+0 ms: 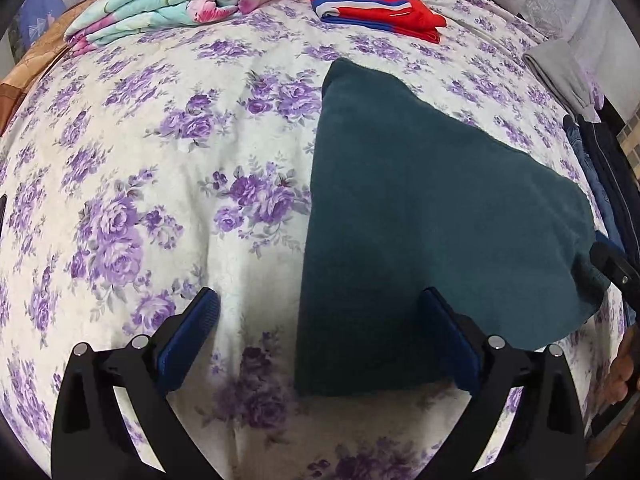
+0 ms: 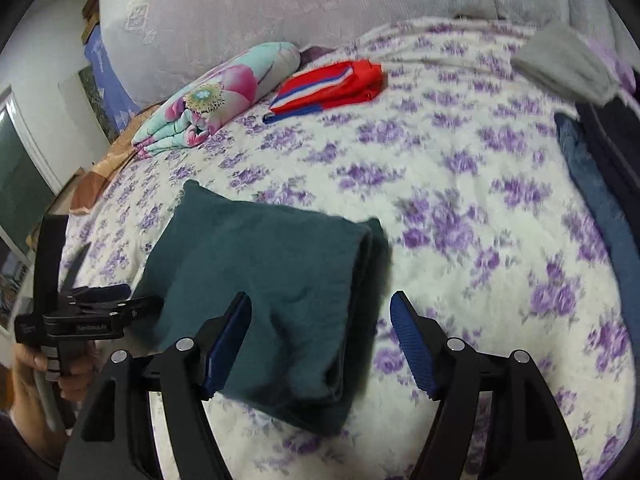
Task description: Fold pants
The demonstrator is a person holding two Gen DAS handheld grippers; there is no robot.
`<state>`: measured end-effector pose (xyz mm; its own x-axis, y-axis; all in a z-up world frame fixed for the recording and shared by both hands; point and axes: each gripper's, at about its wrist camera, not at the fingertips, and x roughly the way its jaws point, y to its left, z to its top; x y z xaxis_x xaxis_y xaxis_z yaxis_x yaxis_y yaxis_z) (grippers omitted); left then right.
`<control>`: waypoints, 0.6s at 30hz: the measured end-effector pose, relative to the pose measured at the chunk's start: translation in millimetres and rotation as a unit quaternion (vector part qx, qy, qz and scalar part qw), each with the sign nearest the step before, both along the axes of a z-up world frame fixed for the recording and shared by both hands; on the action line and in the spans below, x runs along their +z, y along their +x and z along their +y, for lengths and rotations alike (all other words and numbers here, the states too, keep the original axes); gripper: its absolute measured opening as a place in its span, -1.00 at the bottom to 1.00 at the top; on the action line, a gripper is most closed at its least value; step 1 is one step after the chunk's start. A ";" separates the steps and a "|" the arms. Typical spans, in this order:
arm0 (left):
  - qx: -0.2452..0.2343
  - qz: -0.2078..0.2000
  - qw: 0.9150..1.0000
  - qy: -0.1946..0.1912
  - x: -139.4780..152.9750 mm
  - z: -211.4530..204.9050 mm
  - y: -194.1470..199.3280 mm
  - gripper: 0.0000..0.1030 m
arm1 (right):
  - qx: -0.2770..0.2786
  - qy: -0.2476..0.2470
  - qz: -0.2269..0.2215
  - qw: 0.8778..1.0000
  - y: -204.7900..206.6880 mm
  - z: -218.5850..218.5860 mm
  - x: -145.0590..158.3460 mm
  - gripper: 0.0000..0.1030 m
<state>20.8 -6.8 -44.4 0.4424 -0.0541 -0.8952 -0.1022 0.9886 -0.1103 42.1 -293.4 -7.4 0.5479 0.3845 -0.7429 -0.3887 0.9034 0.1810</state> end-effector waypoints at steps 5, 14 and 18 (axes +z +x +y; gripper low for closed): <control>-0.026 0.004 1.000 -0.002 3.6 2.2 -7.8 0.90 | 0.008 -0.074 0.022 0.997 1.5 -0.1 -16.3 0.43; 0.001 -0.030 0.999 0.030 22.5 12.2 -25.8 0.88 | 0.109 -0.002 -0.072 0.991 34.0 58.0 49.7 -0.38; -0.014 -0.047 0.999 -0.013 27.1 4.0 -22.2 0.30 | 0.198 -0.006 -0.007 0.980 60.2 141.9 28.9 -0.75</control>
